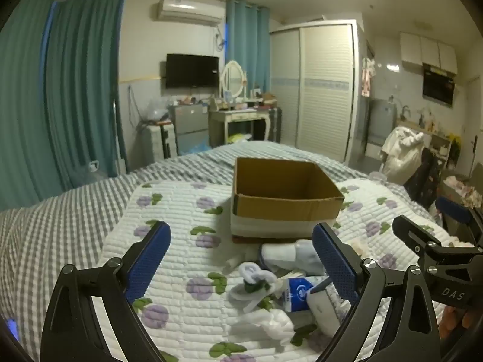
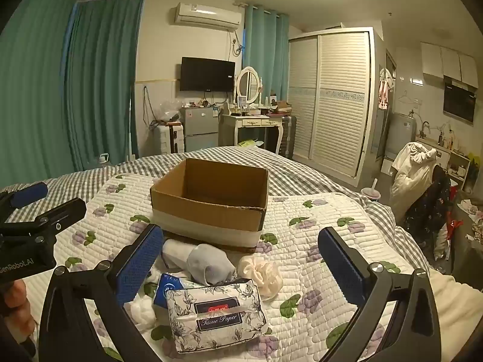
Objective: Organize soft objects
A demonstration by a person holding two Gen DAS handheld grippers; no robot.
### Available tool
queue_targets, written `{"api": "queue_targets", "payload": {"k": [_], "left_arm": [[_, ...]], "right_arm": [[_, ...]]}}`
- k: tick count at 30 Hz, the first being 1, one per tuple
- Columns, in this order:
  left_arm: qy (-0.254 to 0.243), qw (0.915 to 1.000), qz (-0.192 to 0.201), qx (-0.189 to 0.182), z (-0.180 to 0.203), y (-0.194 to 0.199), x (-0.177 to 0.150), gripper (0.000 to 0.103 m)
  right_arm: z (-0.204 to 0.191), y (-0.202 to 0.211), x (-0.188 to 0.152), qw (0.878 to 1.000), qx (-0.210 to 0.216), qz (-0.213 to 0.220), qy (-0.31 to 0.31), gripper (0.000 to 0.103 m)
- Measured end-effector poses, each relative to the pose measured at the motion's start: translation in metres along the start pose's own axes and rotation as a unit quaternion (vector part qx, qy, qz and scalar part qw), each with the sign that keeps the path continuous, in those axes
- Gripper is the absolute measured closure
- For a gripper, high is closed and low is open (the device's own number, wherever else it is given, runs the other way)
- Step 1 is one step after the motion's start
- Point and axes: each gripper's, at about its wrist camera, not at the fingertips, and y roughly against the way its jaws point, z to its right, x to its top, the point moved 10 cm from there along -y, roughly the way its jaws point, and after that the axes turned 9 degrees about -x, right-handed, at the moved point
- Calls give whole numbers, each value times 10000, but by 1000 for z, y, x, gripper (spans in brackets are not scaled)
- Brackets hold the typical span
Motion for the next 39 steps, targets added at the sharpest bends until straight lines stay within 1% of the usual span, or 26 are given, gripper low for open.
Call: {"api": "queue_targets", "payload": {"k": [7, 8, 9, 10, 15, 16, 39], "left_arm": [[-57, 10000, -23, 39, 1, 2, -1, 6], [-67, 10000, -11, 53, 1, 3, -1, 6], [-70, 10000, -4, 55, 2, 4, -1, 6], [-65, 10000, -44, 50, 4, -3, -2, 6], [-63, 9999, -40, 67, 5, -2, -4, 6], [-56, 10000, -40, 66, 4, 0, -3, 6], [80, 9999, -116, 72, -2, -2, -8, 6]], "right_arm": [[0, 0, 2, 10000, 6, 19, -11, 0], [-2, -1, -4, 10000, -2, -17, 44, 0], [-1, -2, -4, 10000, 2, -13, 41, 0], [-4, -4, -7, 10000, 1, -38, 77, 0], [-1, -9, -12, 10000, 8, -39, 75, 0], [-5, -4, -9, 9999, 4, -77, 95, 0], [-4, -7, -11, 9998, -22, -138, 121, 0]]}}
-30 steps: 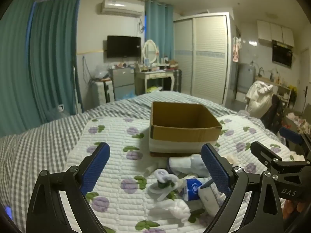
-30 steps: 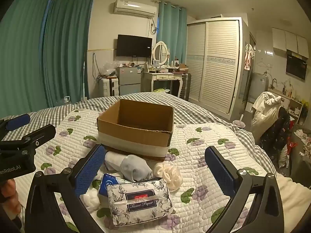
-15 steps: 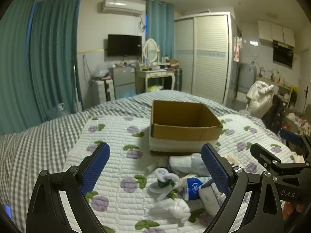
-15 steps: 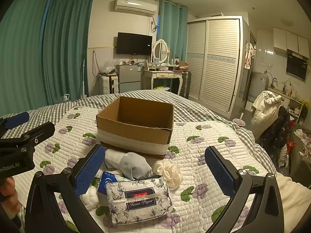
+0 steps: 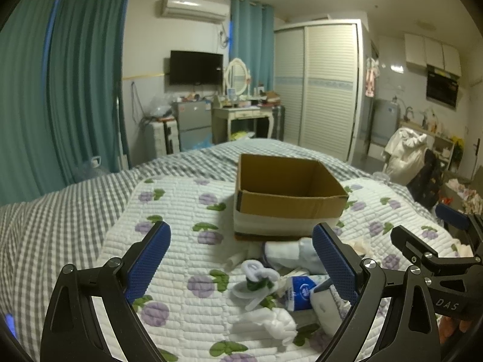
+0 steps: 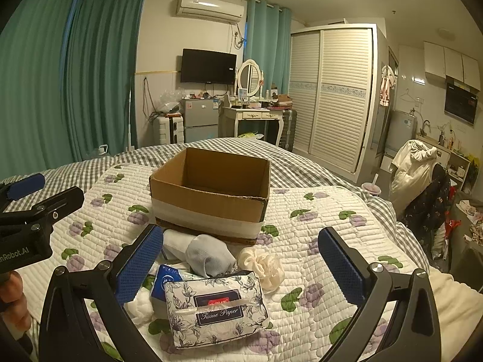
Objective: Organize soft objects
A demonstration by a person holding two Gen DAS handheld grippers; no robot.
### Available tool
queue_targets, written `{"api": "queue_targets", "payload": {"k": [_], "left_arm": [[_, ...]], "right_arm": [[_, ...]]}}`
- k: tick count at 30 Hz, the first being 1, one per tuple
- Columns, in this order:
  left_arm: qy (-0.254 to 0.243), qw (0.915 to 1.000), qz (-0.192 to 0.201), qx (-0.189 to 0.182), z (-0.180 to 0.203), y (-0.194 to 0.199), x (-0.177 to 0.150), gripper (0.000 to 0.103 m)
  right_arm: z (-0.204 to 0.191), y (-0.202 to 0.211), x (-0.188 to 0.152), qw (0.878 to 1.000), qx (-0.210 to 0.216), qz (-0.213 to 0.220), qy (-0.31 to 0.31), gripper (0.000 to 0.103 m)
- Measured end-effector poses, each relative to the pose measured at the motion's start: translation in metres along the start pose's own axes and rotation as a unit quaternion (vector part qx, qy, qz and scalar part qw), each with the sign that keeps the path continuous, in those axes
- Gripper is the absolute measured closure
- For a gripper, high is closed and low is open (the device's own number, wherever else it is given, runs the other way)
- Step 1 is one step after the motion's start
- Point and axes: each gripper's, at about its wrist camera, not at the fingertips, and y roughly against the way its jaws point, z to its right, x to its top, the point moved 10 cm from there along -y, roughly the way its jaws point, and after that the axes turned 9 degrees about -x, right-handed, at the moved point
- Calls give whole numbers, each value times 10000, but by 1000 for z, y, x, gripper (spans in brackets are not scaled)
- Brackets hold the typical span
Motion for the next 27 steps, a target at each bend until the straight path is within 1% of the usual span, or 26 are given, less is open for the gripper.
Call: {"api": "queue_targets", "payload": {"k": [27], "left_arm": [[10, 10000, -16, 14, -1, 3, 1, 6]], "right_arm": [[0, -1, -2, 10000, -8, -30, 4, 0]]}}
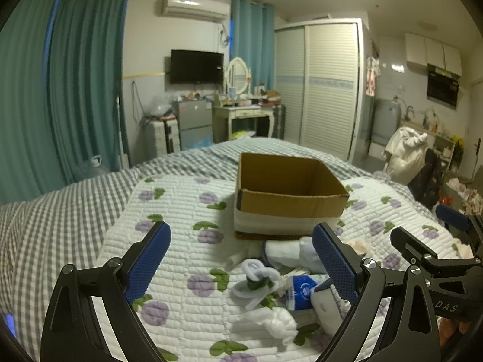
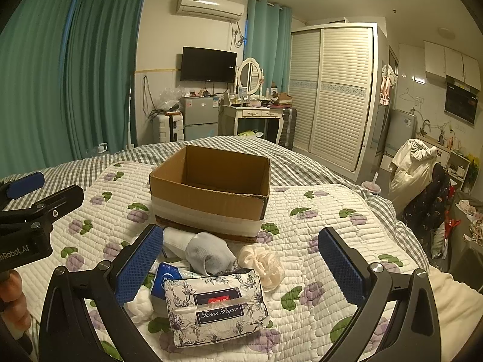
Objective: Organize soft objects
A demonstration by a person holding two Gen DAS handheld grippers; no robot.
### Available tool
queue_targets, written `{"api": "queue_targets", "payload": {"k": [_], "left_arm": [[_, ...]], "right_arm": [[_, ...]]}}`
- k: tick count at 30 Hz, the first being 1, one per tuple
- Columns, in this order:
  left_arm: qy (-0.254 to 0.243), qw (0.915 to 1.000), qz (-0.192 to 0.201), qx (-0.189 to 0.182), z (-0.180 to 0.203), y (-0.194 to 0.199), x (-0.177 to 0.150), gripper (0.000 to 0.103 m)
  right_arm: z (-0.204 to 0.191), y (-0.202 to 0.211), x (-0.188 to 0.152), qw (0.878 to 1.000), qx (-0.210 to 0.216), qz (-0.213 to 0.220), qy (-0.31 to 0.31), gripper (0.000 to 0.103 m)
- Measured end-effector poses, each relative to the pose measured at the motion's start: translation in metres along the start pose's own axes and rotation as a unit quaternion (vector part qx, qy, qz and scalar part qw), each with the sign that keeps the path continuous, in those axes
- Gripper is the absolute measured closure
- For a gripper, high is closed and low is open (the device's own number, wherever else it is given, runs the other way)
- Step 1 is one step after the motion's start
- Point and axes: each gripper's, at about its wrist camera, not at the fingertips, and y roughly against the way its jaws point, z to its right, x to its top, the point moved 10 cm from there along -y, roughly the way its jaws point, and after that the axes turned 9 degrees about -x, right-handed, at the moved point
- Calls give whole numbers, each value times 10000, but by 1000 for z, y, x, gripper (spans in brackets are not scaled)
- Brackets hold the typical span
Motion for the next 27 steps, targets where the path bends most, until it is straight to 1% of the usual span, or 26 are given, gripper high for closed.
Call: {"api": "queue_targets", "payload": {"k": [17, 21, 27], "left_arm": [[-16, 10000, 29, 4, 1, 2, 3, 6], [-14, 10000, 57, -5, 1, 9, 5, 6], [23, 9999, 128, -31, -1, 29, 8, 6]], "right_arm": [[-1, 1, 0, 10000, -17, 1, 22, 0], [0, 8, 3, 10000, -56, 31, 69, 0], [0, 33, 10, 9995, -137, 170, 218, 0]]}}
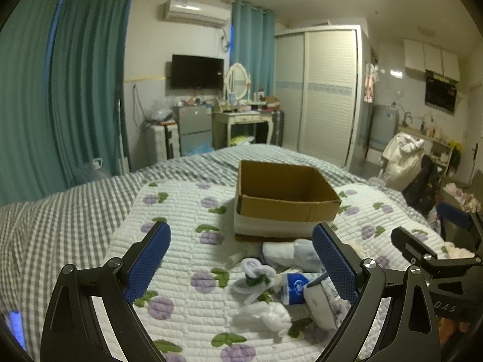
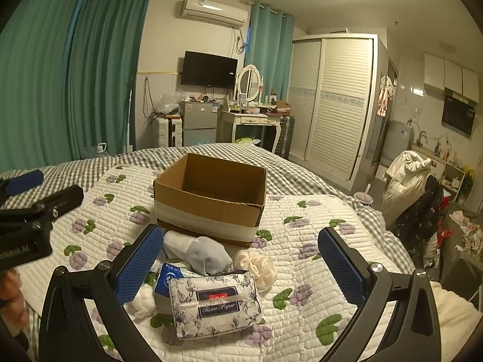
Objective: Organize soft objects
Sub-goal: 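Grasp the floral tissue-paper pack with the right gripper while the left grasps cotton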
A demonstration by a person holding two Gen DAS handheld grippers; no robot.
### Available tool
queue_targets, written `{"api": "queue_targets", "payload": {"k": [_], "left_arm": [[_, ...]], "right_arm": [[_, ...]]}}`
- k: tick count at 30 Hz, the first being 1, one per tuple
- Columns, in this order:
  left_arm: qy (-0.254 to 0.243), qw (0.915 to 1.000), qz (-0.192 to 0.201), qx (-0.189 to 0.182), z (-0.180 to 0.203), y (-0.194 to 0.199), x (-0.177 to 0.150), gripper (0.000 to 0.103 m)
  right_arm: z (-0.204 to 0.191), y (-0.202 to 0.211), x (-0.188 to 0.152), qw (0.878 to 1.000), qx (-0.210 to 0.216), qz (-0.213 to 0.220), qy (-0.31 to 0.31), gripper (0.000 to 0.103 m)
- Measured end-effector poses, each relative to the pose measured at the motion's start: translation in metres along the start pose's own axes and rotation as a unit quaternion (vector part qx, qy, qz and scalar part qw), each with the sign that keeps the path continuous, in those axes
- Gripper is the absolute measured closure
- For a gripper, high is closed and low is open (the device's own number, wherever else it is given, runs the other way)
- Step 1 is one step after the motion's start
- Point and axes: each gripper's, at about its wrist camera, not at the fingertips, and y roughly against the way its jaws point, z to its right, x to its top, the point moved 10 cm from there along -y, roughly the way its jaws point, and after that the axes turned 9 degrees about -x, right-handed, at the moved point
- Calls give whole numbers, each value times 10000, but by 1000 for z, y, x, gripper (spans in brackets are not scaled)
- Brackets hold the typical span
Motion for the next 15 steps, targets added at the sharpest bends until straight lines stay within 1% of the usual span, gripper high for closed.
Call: {"api": "queue_targets", "payload": {"k": [3, 6, 8, 11, 13, 15], "left_arm": [[-80, 9999, -90, 120, -3, 4, -6, 6], [-21, 9994, -284, 185, -11, -3, -25, 6], [61, 9989, -396, 235, -16, -9, -39, 6], [133, 9970, -704, 297, -23, -26, -64, 6], [199, 9953, -902, 303, -27, -38, -79, 6], [249, 9935, -1071, 301, -30, -48, -94, 6]], "right_arm": [[-4, 6, -6, 9999, -27, -72, 132, 0], [-15, 1, -23, 9992, 37, -285, 266, 0], [-26, -10, -41, 9977, 80, -520, 419, 0], [-48, -32, -74, 9936, 209, -902, 652, 0], [-61, -46, -94, 9901, 266, -1146, 772, 5], [-67, -60, -110, 9875, 261, -1302, 846, 6]]}}
